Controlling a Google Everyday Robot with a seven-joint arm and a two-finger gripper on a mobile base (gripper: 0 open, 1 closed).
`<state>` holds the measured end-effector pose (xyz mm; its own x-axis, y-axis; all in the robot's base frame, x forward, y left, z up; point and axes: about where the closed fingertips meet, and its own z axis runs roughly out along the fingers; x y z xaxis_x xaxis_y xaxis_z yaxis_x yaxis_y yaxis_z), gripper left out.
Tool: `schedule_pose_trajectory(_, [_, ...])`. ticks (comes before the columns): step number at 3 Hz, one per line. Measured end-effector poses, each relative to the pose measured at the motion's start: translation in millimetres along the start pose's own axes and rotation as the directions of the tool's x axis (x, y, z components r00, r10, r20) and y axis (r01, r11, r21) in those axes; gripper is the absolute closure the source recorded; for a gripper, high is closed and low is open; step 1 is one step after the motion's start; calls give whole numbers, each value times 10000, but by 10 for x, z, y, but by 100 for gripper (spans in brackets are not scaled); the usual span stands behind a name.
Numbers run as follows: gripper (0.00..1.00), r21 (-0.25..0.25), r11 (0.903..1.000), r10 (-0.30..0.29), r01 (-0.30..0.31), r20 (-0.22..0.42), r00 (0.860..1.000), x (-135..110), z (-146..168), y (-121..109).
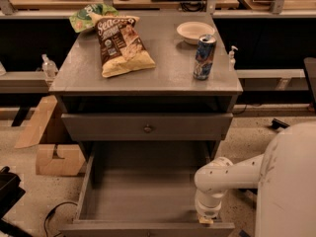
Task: Open middle drawer
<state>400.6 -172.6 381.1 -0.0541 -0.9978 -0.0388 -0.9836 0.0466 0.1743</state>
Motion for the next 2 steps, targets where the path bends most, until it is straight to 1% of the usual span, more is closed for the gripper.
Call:
schedule_pose_trajectory(1, [0, 0, 10000, -1, 1, 0, 10000, 31, -19, -102])
schedule_pose_trajectory(2, [0, 0, 10000, -1, 1, 0, 10000, 33, -20, -106])
